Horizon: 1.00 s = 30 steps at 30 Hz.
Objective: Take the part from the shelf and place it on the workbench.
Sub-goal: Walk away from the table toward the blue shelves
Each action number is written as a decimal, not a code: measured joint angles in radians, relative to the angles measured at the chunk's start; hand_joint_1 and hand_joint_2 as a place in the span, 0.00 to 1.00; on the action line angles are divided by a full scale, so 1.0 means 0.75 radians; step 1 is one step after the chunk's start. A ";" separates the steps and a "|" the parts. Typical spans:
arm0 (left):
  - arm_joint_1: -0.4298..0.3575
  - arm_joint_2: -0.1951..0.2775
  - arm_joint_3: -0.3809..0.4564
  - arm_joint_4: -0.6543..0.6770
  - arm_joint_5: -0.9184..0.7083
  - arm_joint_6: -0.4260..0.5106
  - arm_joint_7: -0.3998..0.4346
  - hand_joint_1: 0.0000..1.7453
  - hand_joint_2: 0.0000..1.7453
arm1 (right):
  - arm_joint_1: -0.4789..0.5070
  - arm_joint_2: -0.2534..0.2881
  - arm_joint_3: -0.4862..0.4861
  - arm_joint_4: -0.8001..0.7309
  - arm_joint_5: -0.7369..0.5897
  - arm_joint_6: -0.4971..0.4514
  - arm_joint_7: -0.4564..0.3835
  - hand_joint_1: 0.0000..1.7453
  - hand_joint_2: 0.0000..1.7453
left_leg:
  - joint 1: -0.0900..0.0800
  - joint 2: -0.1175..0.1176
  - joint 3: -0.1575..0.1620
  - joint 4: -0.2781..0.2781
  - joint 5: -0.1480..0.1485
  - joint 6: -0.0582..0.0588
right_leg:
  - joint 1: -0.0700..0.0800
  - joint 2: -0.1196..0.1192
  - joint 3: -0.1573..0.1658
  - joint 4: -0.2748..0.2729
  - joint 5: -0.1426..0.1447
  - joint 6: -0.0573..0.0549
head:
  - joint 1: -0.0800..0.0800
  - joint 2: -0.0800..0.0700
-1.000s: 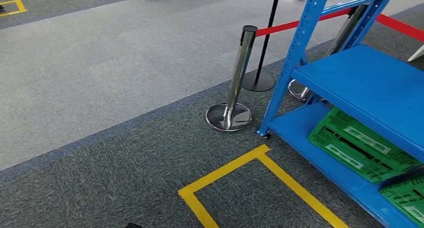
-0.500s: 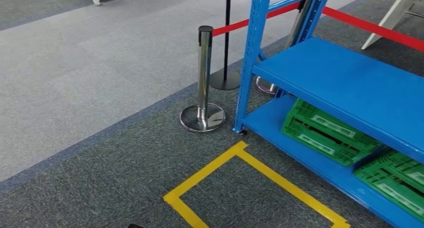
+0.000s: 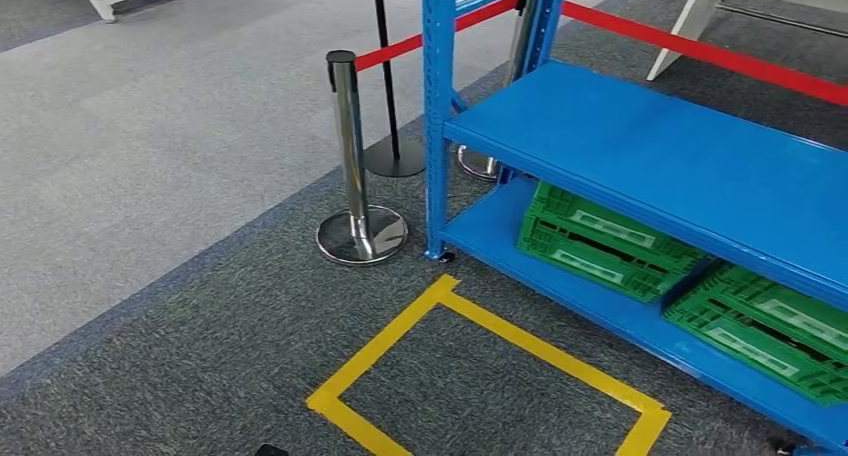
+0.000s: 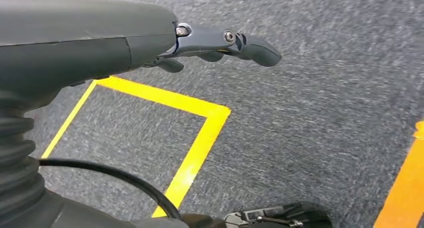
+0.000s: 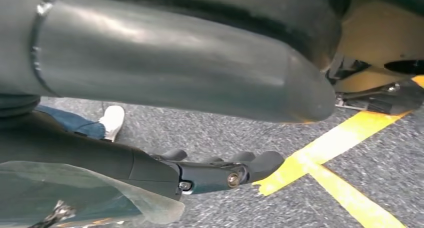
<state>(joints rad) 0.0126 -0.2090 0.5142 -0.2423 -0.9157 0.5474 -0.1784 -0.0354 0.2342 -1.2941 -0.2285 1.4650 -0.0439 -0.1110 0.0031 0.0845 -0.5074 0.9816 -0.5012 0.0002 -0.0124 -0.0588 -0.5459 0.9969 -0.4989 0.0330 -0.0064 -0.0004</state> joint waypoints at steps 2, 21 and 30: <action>-0.002 0.000 0.000 0.000 -0.001 0.000 0.002 0.00 1.00 | 0.003 0.000 0.000 0.000 0.002 0.000 0.000 0.00 0.00 | 0.001 0.011 0.005 0.002 -0.004 -0.013 | 0.001 0.023 -0.004 0.001 0.003 -0.020 | -0.002 0.000; 0.000 0.002 0.006 0.001 -0.015 -0.009 -0.002 0.00 1.00 | 0.003 0.002 0.000 0.000 0.010 0.002 0.004 0.00 0.00 | 0.014 -0.133 -0.008 -0.019 0.025 0.037 | 0.003 0.130 -0.117 0.157 -0.068 -0.003 | -0.002 0.000; 0.000 -0.001 0.007 0.001 -0.024 -0.009 0.002 0.00 1.00 | 0.000 0.002 0.000 0.000 0.009 -0.003 0.007 0.00 0.00 | 0.003 -0.025 -0.007 0.005 0.003 0.003 | -0.006 0.011 0.001 0.007 -0.006 0.005 | 0.002 0.000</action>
<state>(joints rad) 0.0127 -0.2095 0.5196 -0.2419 -0.9338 0.5410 -0.1766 -0.0352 0.2357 -1.2943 -0.2284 1.4719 -0.0464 -0.1059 0.0051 0.0657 -0.5130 0.9851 -0.4990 0.0027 -0.0167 -0.0509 -0.5451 1.0023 -0.5034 0.0370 -0.0052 -0.0004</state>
